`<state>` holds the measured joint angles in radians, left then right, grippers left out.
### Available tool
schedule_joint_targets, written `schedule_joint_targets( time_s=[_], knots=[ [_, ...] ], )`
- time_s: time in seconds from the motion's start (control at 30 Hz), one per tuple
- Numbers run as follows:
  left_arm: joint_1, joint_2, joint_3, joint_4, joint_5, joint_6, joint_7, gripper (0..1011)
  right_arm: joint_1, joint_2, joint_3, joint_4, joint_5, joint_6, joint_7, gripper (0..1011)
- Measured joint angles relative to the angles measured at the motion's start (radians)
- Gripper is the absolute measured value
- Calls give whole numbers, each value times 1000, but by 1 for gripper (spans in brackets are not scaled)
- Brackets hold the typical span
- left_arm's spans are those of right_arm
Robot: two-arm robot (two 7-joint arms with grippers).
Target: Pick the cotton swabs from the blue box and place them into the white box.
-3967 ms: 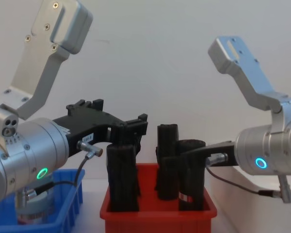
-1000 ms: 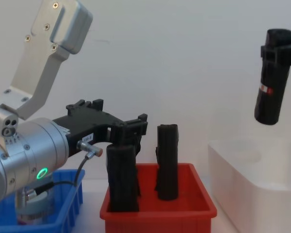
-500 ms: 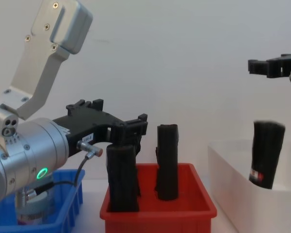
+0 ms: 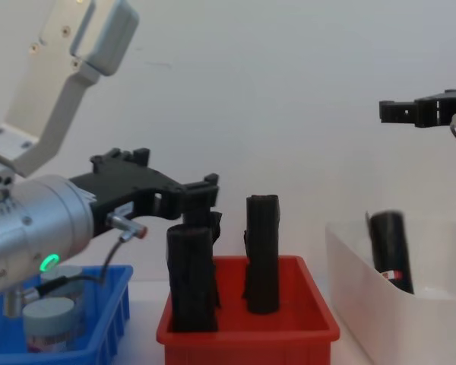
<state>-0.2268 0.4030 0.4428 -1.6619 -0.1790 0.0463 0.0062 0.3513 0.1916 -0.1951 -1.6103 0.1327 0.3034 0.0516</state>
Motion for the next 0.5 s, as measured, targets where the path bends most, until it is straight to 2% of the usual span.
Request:
schedule_joint_targets(
  time_s=[0.3, 0.5],
  knots=[
    [47, 61, -30, -88, 10, 73, 74, 1000, 1, -1, -1, 2, -1, 2, 1, 1001],
    [103, 118, -58, -155, -26, 130, 146, 1000, 1, -2, -1, 3, -1, 3, 2, 1001]
  ],
)
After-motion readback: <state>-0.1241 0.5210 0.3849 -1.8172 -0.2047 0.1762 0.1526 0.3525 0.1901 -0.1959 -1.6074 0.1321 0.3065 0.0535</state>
